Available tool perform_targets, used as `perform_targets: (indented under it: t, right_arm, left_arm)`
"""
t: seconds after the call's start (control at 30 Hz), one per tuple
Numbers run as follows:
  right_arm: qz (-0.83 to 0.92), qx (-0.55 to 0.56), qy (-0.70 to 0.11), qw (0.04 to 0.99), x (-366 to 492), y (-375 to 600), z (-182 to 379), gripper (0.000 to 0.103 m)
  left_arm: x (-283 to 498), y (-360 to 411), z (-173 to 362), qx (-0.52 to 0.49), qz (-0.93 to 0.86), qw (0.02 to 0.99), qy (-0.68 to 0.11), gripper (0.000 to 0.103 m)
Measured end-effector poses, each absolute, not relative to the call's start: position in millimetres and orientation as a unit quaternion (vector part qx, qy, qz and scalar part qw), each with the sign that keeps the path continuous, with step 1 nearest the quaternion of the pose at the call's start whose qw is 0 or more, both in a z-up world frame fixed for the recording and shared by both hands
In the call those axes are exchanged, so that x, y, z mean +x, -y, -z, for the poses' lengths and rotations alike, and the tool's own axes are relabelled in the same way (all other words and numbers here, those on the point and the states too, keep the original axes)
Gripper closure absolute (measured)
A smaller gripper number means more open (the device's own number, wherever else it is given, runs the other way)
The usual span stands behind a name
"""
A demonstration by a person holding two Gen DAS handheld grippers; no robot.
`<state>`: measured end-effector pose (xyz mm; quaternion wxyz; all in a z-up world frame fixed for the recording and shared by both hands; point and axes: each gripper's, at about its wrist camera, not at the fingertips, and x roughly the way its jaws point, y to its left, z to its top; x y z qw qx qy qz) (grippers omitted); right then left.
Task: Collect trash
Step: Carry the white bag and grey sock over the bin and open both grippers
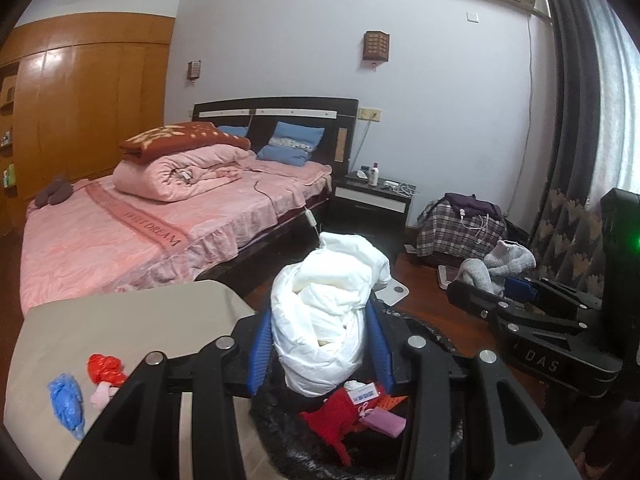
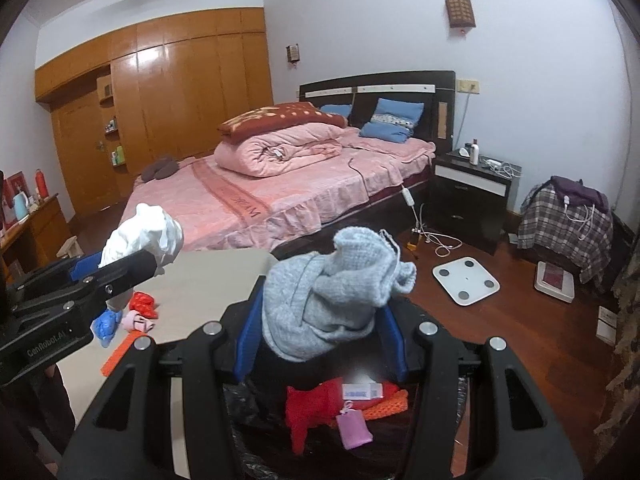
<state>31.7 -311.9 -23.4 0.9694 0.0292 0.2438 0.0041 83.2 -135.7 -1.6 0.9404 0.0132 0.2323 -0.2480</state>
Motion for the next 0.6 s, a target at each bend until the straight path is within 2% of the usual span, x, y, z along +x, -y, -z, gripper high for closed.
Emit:
perform_targets:
  t: [0.5, 0.6]
  right_arm:
    - [0.02, 0.035, -0.266, 0.963, 43, 335, 45, 0.052]
    - [0.026, 0.034, -0.273, 0.961, 48, 338, 51, 0.048]
  left_arm:
    - [110, 165, 29, 0.019, 0.266, 0.928, -0.259, 0.06]
    - [121, 167, 42, 0.01, 0.278, 0.92, -0.276, 0.054]
